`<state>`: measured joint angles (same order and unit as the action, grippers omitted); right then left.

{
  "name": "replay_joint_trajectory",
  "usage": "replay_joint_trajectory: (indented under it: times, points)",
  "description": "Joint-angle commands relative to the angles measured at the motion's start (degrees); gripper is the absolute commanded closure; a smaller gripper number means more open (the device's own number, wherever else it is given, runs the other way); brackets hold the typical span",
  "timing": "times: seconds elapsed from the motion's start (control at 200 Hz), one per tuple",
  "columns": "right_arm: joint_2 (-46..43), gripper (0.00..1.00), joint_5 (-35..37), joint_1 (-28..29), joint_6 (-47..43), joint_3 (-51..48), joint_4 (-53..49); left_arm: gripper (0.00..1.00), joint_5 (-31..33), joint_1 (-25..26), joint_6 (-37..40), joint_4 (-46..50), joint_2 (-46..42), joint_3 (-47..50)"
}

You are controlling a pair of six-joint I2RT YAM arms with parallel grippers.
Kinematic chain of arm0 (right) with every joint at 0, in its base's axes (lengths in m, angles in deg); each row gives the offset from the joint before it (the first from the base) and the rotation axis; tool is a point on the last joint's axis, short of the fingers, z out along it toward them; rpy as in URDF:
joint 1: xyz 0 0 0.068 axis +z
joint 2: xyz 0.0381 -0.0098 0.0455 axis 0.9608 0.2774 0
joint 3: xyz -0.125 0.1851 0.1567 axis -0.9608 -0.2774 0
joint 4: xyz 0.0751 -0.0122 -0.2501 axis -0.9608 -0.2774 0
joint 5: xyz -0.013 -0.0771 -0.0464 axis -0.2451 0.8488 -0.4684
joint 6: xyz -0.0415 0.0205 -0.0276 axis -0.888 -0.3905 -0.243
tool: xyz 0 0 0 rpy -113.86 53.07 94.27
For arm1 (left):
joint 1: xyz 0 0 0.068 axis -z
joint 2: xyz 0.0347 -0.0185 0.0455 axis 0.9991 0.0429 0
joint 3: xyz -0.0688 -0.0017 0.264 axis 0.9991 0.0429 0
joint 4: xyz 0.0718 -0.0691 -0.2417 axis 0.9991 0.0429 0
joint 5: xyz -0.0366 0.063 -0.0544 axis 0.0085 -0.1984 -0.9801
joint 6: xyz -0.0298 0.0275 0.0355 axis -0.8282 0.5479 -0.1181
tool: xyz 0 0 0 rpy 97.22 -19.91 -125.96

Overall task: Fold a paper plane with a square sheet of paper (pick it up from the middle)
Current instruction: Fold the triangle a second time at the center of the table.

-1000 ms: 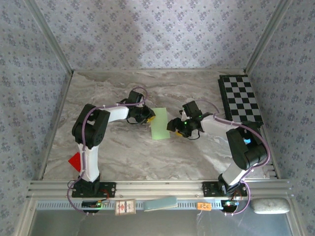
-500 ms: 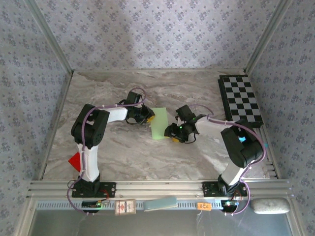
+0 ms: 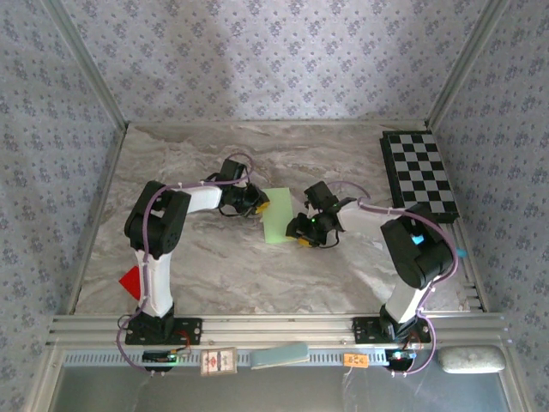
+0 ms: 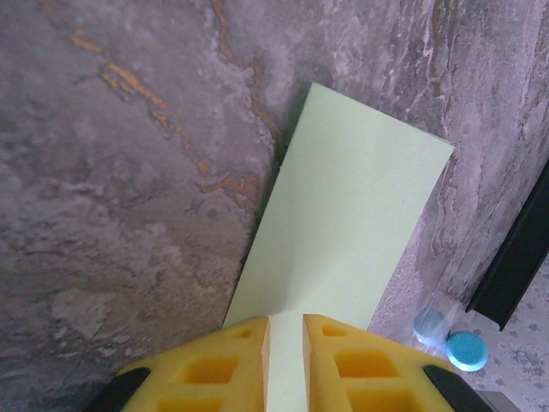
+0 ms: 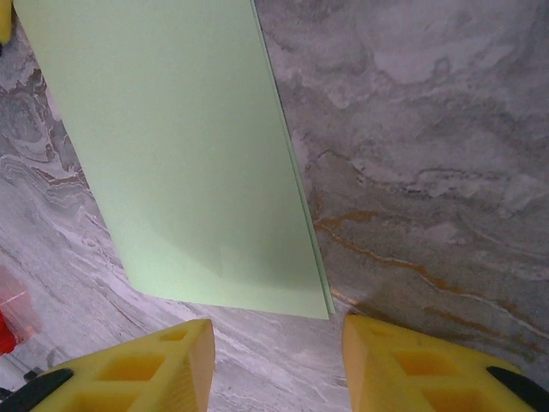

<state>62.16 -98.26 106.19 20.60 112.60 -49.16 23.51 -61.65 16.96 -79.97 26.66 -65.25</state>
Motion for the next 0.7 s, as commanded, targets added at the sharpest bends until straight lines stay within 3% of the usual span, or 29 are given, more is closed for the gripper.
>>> replay_joint_trajectory:
  times: [0.0,0.365,0.695]
  points:
    - [1.0,0.55,1.0,0.3,1.0,1.6,-1.2,0.82,3.2,0.1,-0.5,7.8,5.4,2.2]
    - [0.5,0.62,-0.9,0.2,0.8,1.5,1.4,0.83,2.9,0.2,-0.5,7.7,5.8,2.1]
    - [-1.3,0.63,-3.2,-0.7,1.7,-1.4,8.1,0.83,2.7,0.2,-0.3,7.7,6.1,1.9]
